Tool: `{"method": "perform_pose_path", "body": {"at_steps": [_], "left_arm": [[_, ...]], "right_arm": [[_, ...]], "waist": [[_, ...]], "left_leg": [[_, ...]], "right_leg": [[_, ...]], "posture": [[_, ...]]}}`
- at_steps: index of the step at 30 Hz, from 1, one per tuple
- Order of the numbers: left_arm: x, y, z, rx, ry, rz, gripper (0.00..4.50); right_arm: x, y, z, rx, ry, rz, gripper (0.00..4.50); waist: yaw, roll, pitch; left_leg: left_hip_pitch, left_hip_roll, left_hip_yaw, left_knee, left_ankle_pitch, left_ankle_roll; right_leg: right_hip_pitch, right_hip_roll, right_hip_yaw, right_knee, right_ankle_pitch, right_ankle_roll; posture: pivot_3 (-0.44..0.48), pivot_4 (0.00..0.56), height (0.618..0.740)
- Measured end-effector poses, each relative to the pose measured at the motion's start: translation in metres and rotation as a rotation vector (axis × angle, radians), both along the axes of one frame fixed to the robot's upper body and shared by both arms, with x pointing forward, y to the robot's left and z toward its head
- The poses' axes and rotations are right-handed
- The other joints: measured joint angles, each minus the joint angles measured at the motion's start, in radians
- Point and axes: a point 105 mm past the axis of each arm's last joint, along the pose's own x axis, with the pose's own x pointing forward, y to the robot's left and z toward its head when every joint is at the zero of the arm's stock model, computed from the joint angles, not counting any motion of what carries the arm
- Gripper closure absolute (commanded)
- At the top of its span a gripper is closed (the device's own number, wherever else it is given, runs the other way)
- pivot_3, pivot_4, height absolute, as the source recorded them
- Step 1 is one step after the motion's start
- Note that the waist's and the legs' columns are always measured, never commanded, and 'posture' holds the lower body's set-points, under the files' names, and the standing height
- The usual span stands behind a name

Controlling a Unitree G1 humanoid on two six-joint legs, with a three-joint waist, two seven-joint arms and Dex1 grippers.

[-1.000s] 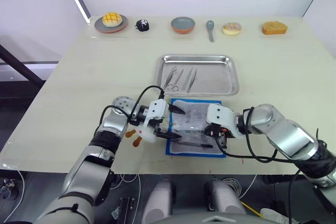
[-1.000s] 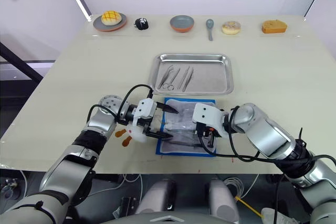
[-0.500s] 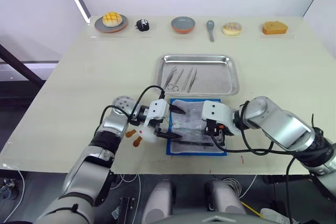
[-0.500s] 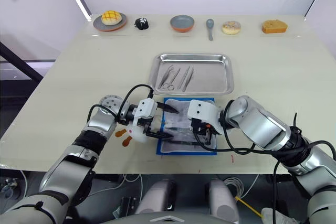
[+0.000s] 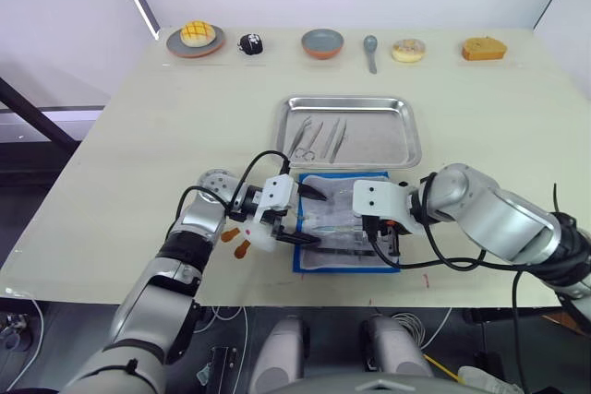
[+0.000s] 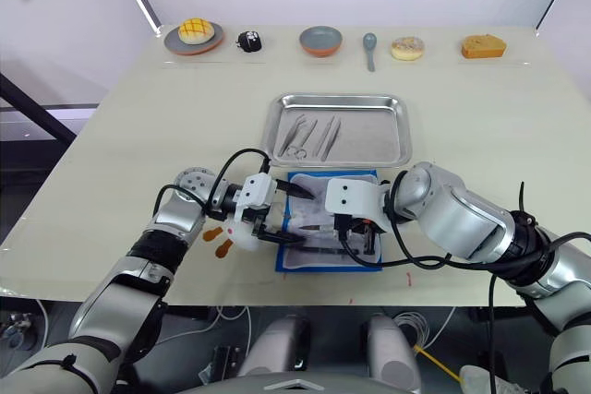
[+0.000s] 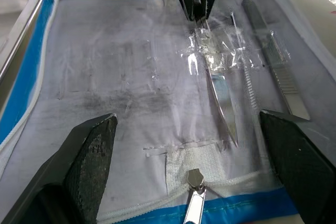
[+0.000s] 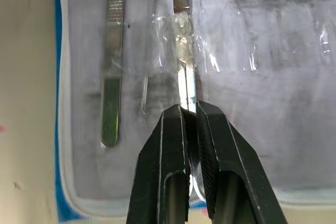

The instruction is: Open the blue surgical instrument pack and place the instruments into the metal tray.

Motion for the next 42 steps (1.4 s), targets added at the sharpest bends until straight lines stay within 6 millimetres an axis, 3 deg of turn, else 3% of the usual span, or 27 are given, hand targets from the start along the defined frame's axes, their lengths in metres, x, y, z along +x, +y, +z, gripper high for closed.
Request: {"method": "perform_pose_path", "body": {"at_steps": [21,27,32,37,42], "left_arm": [[-0.001,0.000,0.000,0.009,-0.005,0.009,0.00],[-0.001,0.000,0.000,0.012,-0.007,0.009,0.00],[0.000,0.000,0.000,0.010,-0.007,0.017,0.00],[0.000,0.001,0.000,0.014,-0.005,0.016,0.00],[0.000,0.000,0.000,0.013,-0.006,0.018,0.00]], "right_arm": [[-0.005,-0.012,0.006,-0.054,0.040,-0.053,4.45],[-0.013,-0.054,0.004,-0.094,0.051,-0.135,4.45],[-0.022,-0.077,0.003,-0.103,0.059,-0.166,4.45],[-0.023,-0.091,0.019,-0.016,0.045,-0.238,4.45],[-0.010,-0.079,0.054,0.258,-0.029,-0.316,4.45]], "waist": [[0.000,0.000,0.000],[0.001,0.000,0.000],[0.001,0.002,-0.001],[0.000,0.002,-0.001],[0.001,0.002,-0.001]], "left_leg": [[0.000,0.000,-0.001,-0.001,0.000,0.000],[-0.001,0.000,0.000,-0.002,0.000,0.000],[0.000,0.001,0.001,-0.002,0.000,0.000],[0.000,0.002,0.002,-0.003,0.000,0.000],[0.000,0.002,0.002,-0.003,0.000,0.000]], "right_leg": [[0.000,-0.001,0.000,-0.001,0.000,0.000],[0.000,-0.001,-0.001,-0.004,0.000,0.000],[0.001,0.000,-0.002,-0.006,0.000,0.001],[0.001,-0.001,-0.001,-0.007,0.000,0.001],[0.002,0.000,-0.001,-0.007,0.000,0.001]], "posture": [[0.000,0.150,0.740],[0.000,0.150,0.740],[0.000,0.150,0.740],[0.000,0.150,0.740],[0.000,0.150,0.740]]}}
